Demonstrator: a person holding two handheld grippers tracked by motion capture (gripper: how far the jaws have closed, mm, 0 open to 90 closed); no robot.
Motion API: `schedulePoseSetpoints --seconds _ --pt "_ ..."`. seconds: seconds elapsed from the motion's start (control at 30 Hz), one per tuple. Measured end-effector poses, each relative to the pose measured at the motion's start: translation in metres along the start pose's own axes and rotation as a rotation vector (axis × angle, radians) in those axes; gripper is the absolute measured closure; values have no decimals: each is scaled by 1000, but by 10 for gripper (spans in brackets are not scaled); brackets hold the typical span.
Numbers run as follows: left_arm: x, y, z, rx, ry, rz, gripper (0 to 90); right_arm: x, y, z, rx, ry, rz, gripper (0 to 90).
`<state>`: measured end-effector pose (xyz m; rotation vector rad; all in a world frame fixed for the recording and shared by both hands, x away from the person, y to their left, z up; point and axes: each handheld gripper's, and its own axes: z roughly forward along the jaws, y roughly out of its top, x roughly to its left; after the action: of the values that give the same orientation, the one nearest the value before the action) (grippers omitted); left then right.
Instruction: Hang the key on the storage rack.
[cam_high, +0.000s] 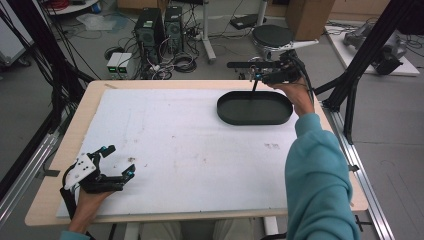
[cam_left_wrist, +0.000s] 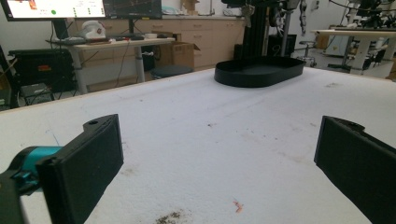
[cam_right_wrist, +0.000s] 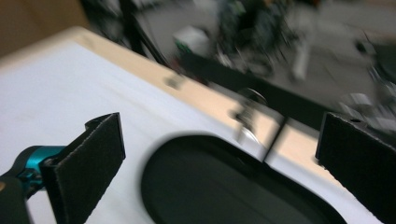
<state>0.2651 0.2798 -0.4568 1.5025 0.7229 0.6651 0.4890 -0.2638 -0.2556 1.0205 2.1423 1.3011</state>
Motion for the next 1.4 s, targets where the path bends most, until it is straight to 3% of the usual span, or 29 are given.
schedulePoseSetpoints --seconds 0.1,0.23,0.37,0.47,0.57,0.67,0.87,1.03,1.17,1.33,1.4 --pt "0 0 0 1 -1 -2 17 13 -7 -16 -50 42 -17 5" --pt "0 0 0 5 1 4 17 31 -28 -34 -105 91 -51 5" --pt "0 0 1 6 2 3 17 41 -66 -43 -164 165 -48 5" --pt "-1 0 1 5 0 6 17 45 -104 -48 -210 187 -17 4" --pt "0 0 1 8 0 2 17 47 -131 -52 -210 175 11 4" --pt "-1 0 1 11 1 9 17 51 -159 -58 -302 155 16 4" --pt "-1 0 1 12 0 13 17 54 -199 -58 -342 107 14 4" --pt "-1 0 1 12 4 12 17 60 -218 -58 -355 79 2 4" --pt "-2 0 1 13 5 17 17 61 -232 -59 -375 93 9 4" --pt "-2 0 1 11 3 17 17 63 -247 -54 -339 116 31 5" --pt "-1 0 1 11 3 14 17 66 -247 -55 -349 95 13 5"
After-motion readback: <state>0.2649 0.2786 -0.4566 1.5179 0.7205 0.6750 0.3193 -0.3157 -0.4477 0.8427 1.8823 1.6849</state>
